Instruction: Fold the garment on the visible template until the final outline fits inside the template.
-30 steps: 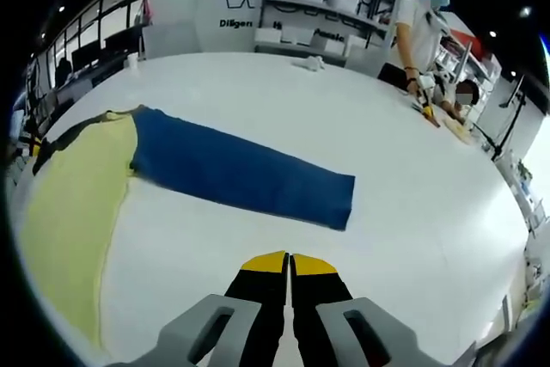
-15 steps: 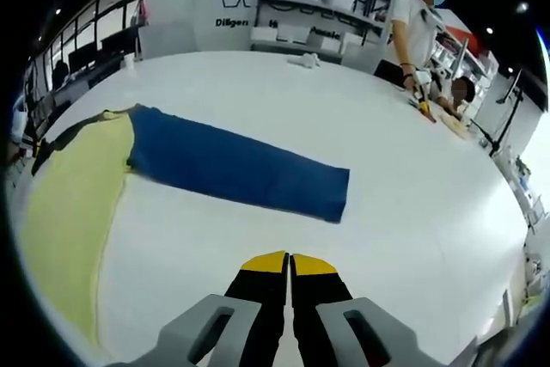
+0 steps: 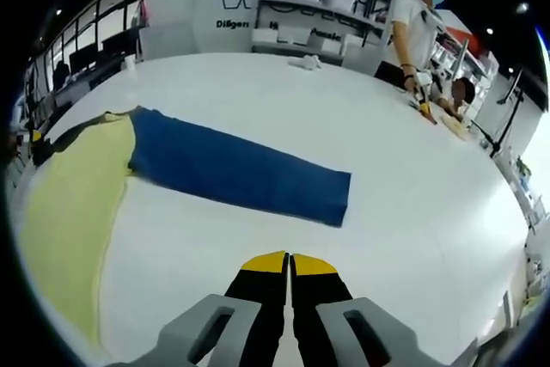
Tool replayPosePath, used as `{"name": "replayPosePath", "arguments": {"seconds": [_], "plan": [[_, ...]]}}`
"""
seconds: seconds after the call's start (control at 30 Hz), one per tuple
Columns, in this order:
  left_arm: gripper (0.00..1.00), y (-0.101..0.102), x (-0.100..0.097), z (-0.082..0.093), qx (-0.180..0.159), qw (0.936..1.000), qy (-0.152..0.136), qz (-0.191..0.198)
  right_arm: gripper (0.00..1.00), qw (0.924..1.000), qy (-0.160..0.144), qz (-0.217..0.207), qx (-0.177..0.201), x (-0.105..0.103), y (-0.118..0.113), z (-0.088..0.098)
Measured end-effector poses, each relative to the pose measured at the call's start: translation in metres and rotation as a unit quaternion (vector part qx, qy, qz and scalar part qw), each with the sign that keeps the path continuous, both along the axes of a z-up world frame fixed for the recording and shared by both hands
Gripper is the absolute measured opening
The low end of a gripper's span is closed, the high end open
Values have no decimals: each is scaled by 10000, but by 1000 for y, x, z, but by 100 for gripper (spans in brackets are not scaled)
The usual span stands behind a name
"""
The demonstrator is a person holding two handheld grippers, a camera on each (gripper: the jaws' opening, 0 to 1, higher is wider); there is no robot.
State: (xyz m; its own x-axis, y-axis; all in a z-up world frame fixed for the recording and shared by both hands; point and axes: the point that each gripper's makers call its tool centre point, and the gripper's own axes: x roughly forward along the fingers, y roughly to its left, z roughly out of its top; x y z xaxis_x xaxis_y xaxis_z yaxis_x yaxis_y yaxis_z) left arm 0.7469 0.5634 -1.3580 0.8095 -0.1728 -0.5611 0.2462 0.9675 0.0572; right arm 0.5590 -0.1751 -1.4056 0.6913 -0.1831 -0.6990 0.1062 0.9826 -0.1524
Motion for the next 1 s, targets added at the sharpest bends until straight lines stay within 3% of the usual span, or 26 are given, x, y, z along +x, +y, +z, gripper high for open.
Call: {"name": "replayPosePath", "arguments": {"seconds": [0.17,0.33,0.63,0.7,0.77,0.87,0.93,1.0], "plan": [[6,18,12,29,-516,9964,-590,316,0,10000,-13,38,-2,3,2,2],[6,33,18,58,-993,9856,-1202,656,0,10000,-22,67,-12,5,5,4],[5,40,3,80,-1609,9661,-1848,811,0,9999,-29,114,-23,8,7,6],[5,35,-3,86,-1978,9575,-1959,751,0,9999,-31,111,-22,8,7,7],[4,44,-6,78,-1911,9597,-1909,783,0,9999,-20,115,-27,8,7,7],[4,44,-14,67,-2151,9569,-1835,660,0,9999,-9,114,-25,6,9,6],[4,35,-26,64,-2318,9553,-1764,499,0,9999,-2,115,-19,6,10,6],[4,29,-35,61,-2222,9588,-1733,360,0,9999,6,118,-21,5,11,6]]}}
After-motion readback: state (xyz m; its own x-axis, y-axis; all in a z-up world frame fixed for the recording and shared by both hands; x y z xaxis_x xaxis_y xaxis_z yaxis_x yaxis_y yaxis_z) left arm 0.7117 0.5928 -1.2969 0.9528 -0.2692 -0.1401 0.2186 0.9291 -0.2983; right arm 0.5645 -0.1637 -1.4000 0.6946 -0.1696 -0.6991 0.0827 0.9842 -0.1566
